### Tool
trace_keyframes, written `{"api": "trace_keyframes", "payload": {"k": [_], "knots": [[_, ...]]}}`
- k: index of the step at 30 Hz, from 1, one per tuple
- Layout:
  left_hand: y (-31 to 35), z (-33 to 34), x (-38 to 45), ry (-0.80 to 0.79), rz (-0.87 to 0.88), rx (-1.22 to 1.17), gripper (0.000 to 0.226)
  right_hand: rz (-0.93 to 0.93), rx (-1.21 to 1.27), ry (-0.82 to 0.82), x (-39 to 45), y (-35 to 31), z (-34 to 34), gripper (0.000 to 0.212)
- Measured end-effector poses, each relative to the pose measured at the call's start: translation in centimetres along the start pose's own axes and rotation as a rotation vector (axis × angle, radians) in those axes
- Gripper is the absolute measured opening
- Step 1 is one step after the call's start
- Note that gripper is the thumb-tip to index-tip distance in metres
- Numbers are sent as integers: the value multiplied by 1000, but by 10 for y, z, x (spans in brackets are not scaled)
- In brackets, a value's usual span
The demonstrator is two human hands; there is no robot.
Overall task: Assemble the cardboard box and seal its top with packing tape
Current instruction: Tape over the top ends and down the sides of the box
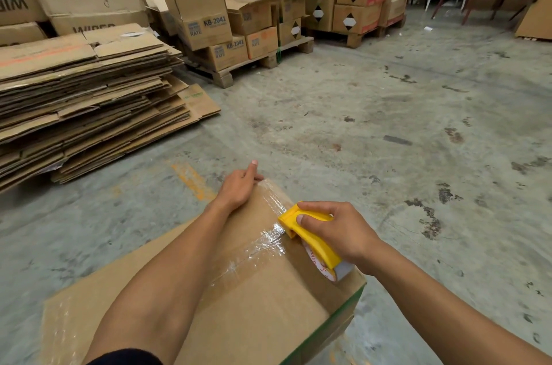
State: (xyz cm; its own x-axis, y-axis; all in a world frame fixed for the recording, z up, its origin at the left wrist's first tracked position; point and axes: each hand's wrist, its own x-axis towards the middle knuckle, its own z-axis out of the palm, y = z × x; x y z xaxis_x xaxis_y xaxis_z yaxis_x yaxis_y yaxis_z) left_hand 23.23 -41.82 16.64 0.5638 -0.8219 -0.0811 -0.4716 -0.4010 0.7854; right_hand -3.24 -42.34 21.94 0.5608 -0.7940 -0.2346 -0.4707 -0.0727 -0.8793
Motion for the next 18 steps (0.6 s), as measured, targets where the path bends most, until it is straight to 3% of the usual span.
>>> {"api": "trace_keyframes", "payload": {"k": [5, 7, 9, 12, 14, 18], "knots": [[0, 3, 7, -112, -51, 205, 85, -5, 2, 0, 0, -2, -1, 30], [1, 9, -1, -63, 76, 316, 73, 1, 11, -5, 1, -1, 0, 30], [6, 14, -19, -24, 315, 342, 58, 5, 17, -10, 2, -1, 0, 30], [4, 23, -43, -235, 565, 444, 54, 16, 4, -29, 5, -3, 0, 34], [-3, 25, -49, -338, 593, 552, 59, 24, -4, -47, 7, -4, 0, 39], [-4, 26, -47, -325, 605, 719, 54, 40, -53, -69, -2, -8, -7, 36]]}}
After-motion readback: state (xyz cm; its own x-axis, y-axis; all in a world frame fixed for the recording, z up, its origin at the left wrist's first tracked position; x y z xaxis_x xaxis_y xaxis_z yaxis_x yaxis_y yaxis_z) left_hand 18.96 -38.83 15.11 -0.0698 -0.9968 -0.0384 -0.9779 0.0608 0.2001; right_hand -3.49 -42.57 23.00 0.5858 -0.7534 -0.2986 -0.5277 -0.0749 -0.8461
